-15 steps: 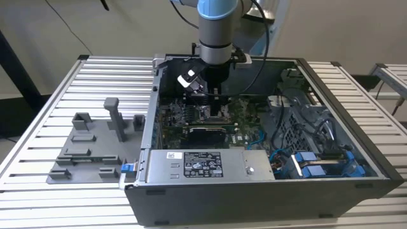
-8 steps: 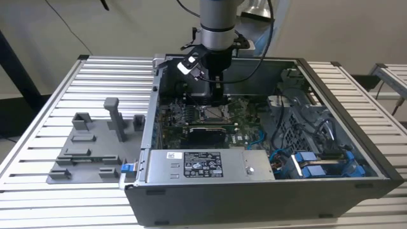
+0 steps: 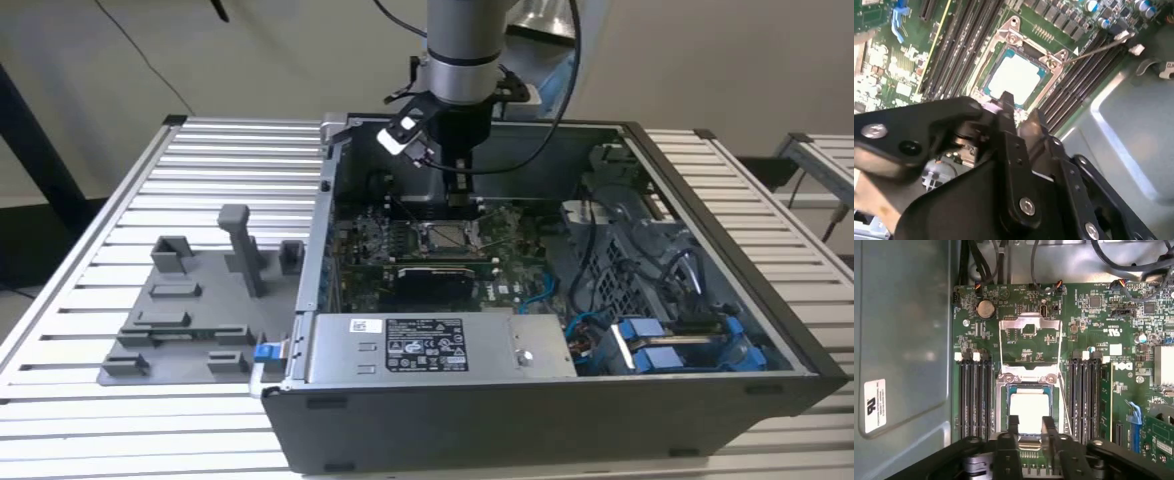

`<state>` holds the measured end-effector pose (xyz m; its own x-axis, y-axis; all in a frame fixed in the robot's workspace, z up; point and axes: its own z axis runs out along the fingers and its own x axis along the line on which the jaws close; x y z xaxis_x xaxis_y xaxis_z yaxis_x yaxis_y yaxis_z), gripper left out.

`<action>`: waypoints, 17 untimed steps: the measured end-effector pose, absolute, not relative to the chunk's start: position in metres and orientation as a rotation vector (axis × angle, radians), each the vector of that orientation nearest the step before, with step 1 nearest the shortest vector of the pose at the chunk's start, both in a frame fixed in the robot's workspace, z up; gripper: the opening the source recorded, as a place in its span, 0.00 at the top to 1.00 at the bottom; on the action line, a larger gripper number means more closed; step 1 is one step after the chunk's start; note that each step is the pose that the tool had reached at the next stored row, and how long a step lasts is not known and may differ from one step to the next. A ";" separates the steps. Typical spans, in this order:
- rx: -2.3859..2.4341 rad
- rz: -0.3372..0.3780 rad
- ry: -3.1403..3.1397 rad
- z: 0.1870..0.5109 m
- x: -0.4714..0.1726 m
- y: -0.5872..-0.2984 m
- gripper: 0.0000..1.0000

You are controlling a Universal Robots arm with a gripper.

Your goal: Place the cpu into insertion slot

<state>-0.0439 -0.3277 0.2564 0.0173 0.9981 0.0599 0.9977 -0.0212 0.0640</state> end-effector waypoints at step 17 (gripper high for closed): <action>2.276 0.045 2.244 0.256 0.017 -0.333 0.89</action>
<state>0.0166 -0.3330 0.2564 0.0149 0.9982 0.0586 0.9997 -0.0137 -0.0193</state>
